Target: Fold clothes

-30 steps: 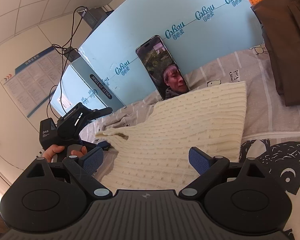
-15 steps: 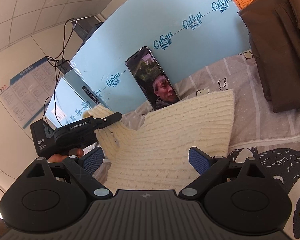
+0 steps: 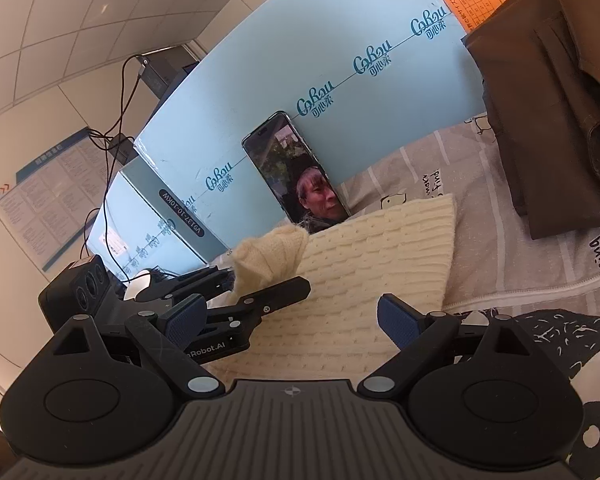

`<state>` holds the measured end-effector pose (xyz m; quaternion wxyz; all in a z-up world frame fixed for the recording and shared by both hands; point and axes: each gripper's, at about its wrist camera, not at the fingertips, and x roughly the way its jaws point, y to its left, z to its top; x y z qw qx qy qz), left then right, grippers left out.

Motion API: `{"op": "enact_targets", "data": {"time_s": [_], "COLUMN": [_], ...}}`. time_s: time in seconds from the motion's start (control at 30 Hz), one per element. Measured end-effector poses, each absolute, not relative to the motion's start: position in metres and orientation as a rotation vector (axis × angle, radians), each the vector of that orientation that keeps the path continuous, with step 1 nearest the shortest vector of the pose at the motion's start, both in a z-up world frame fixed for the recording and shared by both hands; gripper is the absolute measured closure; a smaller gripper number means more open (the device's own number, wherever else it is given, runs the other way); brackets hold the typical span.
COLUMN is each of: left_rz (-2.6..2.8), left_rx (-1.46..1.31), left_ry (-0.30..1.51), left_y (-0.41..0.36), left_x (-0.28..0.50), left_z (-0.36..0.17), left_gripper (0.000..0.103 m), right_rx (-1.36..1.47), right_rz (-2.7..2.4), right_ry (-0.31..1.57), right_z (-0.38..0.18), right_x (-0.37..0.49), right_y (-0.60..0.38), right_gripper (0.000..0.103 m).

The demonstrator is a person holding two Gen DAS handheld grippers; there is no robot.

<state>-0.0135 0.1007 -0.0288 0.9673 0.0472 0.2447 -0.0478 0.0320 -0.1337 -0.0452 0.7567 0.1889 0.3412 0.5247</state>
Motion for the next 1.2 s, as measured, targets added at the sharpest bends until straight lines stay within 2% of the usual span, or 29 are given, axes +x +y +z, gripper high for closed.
{"op": "enact_targets", "data": {"time_s": [0.03,0.2,0.37,0.5,0.57,0.63,0.7,0.87,0.9,1.0,1.2], "left_rz": [-0.095,-0.108,0.031,0.234,0.268,0.287,0.292,0.276,0.274,0.274,0.281], "left_rx": [0.091,0.059,0.095,0.151,0.138,0.114,0.082,0.053,0.050,0.048,0.059], "left_ry": [0.487,0.432,0.393,0.482,0.512,0.524,0.512,0.482,0.486,0.503,0.540], "left_y": [0.101,0.107,0.117,0.136,0.146,0.155,0.161,0.166,0.166,0.167,0.166], "left_x": [-0.015,-0.034,-0.055,-0.056,-0.057,-0.059,-0.063,-0.068,-0.067,-0.062,-0.056], "left_z": [-0.028,-0.016,-0.007,-0.018,-0.025,-0.029,-0.029,-0.028,-0.029,-0.034,-0.042], "left_gripper": [0.026,0.012,0.012,0.010,0.010,0.010,0.010,0.008,0.008,0.008,0.005], "right_rx": [0.412,0.422,0.408,0.388,0.368,0.333,0.310,0.333,0.298,0.194,0.081], "right_rz": [1.139,1.112,1.065,1.046,1.030,1.008,0.997,1.067,1.062,1.047,1.040], "right_ry": [0.745,0.749,0.737,0.728,0.740,0.773,0.810,0.865,0.849,0.799,0.734], "right_z": [-0.046,-0.049,-0.050,-0.044,-0.040,-0.038,-0.039,-0.046,-0.047,-0.052,-0.053], "right_x": [0.032,0.035,0.037,0.038,0.042,0.049,0.056,0.058,0.055,0.048,0.040], "right_y": [-0.134,-0.134,-0.133,-0.124,-0.114,-0.099,-0.084,-0.060,-0.057,-0.049,-0.043], "right_gripper": [0.011,0.011,0.011,0.014,0.020,0.036,0.045,0.048,0.054,0.077,0.079]}}
